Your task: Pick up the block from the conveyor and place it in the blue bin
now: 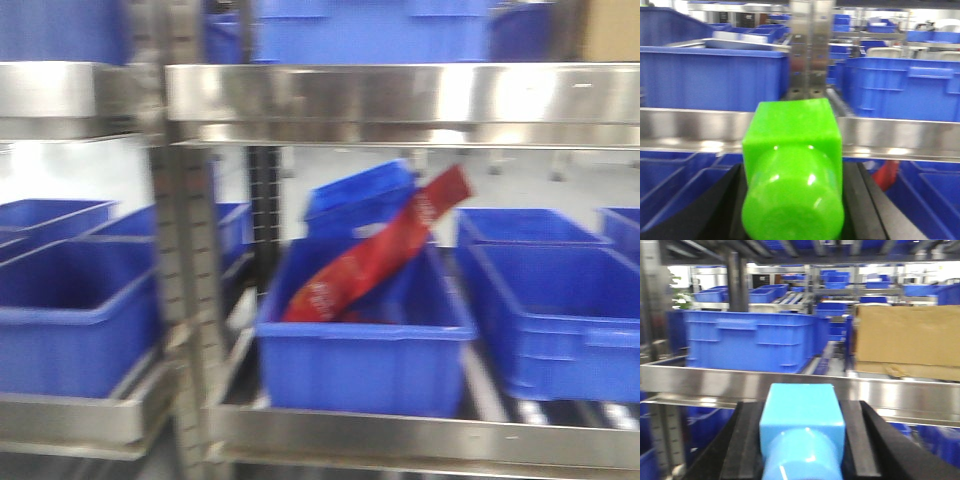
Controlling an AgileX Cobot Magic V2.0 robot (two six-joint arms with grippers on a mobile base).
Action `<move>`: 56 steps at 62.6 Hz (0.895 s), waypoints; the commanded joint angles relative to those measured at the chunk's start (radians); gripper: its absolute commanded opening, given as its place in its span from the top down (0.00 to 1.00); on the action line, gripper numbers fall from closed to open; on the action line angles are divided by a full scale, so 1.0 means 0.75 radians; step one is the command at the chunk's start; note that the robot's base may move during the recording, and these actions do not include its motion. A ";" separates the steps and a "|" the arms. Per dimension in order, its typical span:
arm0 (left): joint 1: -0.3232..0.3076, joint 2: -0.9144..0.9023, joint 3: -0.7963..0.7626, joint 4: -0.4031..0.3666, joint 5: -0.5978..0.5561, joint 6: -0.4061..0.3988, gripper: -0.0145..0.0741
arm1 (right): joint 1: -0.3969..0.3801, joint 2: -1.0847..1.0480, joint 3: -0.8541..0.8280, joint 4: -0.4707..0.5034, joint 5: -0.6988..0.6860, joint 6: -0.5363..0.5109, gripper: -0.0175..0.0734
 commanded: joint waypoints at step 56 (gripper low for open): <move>-0.007 -0.005 -0.007 -0.006 -0.019 0.002 0.96 | 0.002 -0.003 0.001 0.003 -0.028 -0.009 0.98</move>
